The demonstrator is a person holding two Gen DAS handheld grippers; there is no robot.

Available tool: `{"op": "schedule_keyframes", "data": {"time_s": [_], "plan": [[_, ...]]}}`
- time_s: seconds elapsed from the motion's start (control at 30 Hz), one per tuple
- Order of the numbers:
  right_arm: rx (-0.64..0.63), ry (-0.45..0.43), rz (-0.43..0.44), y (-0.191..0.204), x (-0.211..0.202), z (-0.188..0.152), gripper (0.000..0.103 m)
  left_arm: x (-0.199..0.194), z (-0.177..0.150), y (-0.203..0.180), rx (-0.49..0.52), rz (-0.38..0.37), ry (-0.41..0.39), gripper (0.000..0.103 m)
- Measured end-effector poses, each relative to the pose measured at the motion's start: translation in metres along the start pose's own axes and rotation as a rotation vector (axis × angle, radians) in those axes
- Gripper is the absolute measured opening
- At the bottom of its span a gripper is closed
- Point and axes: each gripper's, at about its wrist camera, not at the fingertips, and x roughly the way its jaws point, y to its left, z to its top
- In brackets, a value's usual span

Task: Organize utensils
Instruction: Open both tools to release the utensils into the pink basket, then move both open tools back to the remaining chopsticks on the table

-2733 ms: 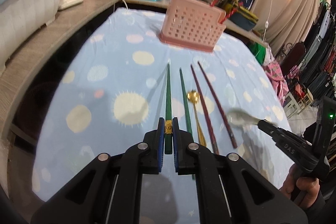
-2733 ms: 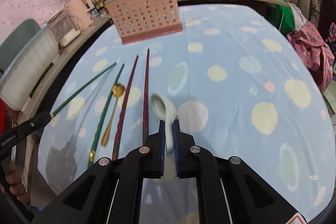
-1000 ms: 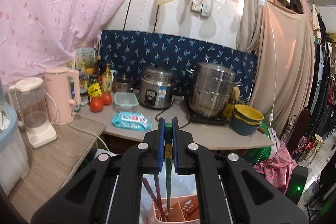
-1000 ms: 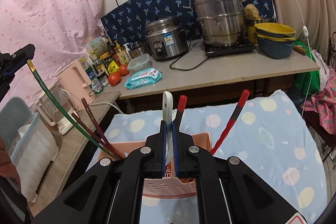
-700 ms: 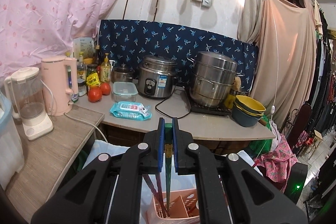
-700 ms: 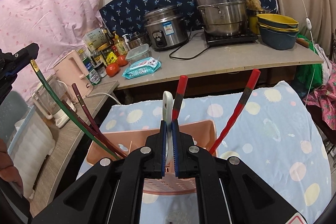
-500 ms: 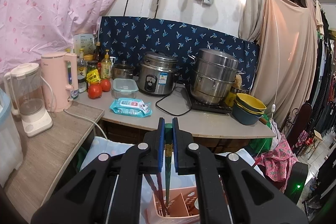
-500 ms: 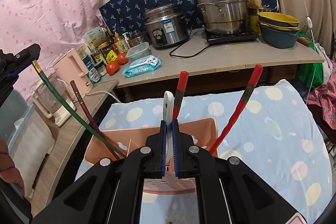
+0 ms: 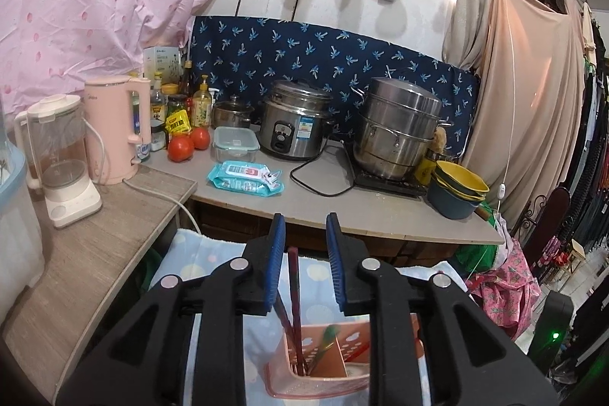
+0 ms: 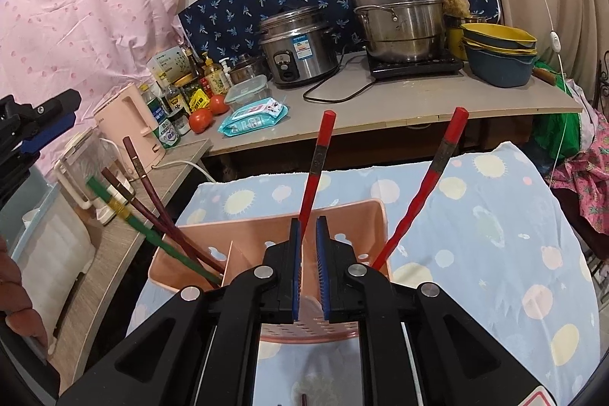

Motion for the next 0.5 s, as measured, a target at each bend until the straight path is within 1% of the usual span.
{"op": "schedule_keyframes", "data": {"time_s": [0.17,0.3,0.5], "plan": [[-0.003,-0.005,-0.002,-0.001,-0.009,-0.004,0.011,-0.006,-0.006,0.001,-0.005,0.008,0.012,0.021],[0.0,-0.008,-0.003,-0.002,-0.019,-0.009,0.011,-0.018,-0.01,0.0,0.002,0.006,0.015,0.021],[0.006,-0.004,0.003,-0.005,-0.044,-0.028,0.011,-0.041,-0.025,-0.002,0.011,0.0,0.03,0.021]]}}
